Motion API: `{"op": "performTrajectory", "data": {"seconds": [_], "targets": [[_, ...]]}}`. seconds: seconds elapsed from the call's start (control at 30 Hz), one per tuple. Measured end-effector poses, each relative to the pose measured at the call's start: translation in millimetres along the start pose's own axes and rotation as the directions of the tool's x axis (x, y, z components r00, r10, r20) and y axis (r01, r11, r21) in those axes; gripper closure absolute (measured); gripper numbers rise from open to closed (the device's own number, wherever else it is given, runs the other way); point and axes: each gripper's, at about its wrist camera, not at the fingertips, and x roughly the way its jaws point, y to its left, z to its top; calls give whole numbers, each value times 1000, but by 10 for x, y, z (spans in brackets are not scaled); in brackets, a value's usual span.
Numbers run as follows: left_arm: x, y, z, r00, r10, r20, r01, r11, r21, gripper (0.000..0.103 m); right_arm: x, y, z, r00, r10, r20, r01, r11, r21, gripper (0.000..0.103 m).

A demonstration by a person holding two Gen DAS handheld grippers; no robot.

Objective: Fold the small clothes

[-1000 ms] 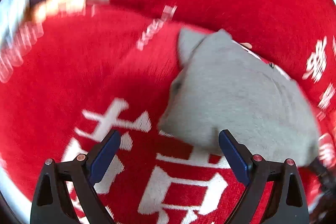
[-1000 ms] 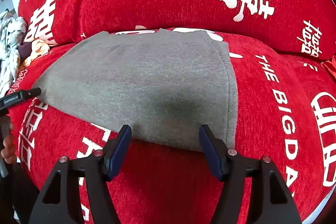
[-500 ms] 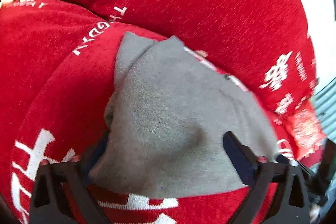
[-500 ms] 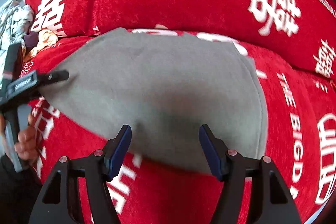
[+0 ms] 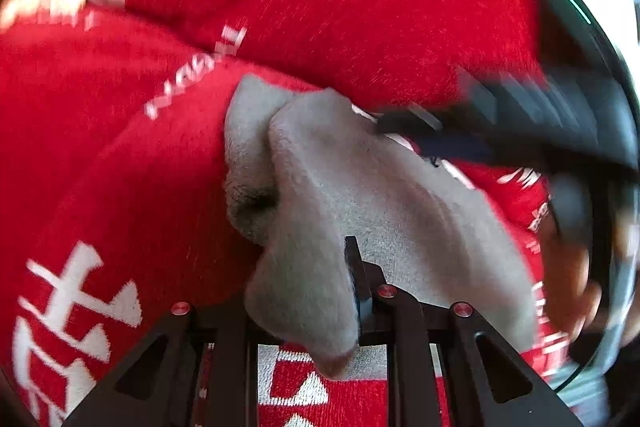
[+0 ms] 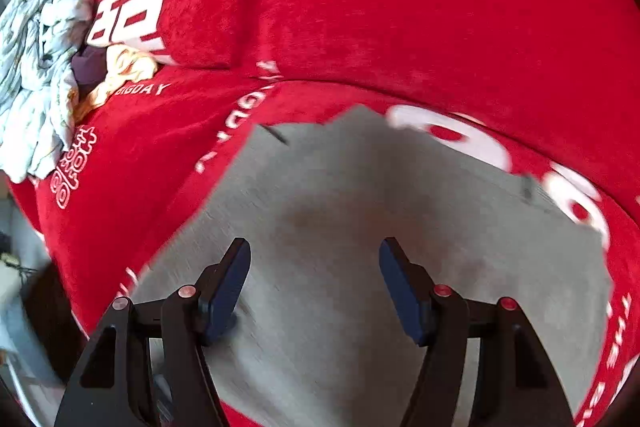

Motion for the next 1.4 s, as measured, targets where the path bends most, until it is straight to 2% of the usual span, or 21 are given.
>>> {"op": "performTrajectory", "data": {"seconds": [0.13,0.27,0.37,0.5,0.6,0.67,0.73,0.77,0.8,0.83,0.9,0.97,1.03,1.2,1.27,1.4], "targets": [[-35,-238,-81,995,93,44,-98,988,121,81,318,21,376,992,56,-117,-49,997,61,31],[-30,-243,-88,994,105,41,-109,986,130,81,561,100,579,979,69,-192,-51,994,100,29],[-24,-275,-86,993,111,41,-116,985,131,81,721,278,662,970,46,-241,-29,997,71,28],[-21,-357,-117,988,142,56,-149,975,166,81,969,559,681,942,-78,-326,71,997,-33,26],[-31,-412,-149,986,153,63,-162,970,180,81,1168,757,619,895,-221,-388,176,973,-149,26],[-37,-414,-156,986,155,63,-164,970,182,81,1227,850,578,879,-289,-378,222,952,-212,26],[-46,-414,-161,986,157,60,-166,969,181,81,1211,886,548,880,-330,-341,257,935,-244,43],[-50,-411,-163,986,156,58,-164,970,180,81,1181,871,540,880,-348,-322,275,928,-251,62],[-57,-415,-164,986,154,57,-162,970,179,81,1125,822,543,892,-332,-308,266,935,-236,77],[-67,-428,-172,987,151,56,-159,971,180,81,1049,744,550,910,-289,-298,235,951,-202,85],[-85,-461,-183,987,151,62,-160,969,190,81,880,547,562,944,-195,-266,170,979,-115,88],[-101,-505,-200,985,154,72,-166,964,209,81,731,392,541,966,-130,-225,117,991,-68,88],[-115,-553,-215,985,157,75,-170,959,225,81,600,268,491,978,-88,-187,80,996,-50,89],[-124,-583,-162,987,155,28,-158,966,203,81,417,64,423,992,-26,-125,23,999,-21,89],[-106,-556,-117,987,161,17,-162,968,192,86,362,43,443,994,-12,-108,11,1000,-16,89],[-102,-548,-109,984,180,-11,-176,969,173,86,281,0,436,997,17,-72,-17,1000,-9,89]]}}
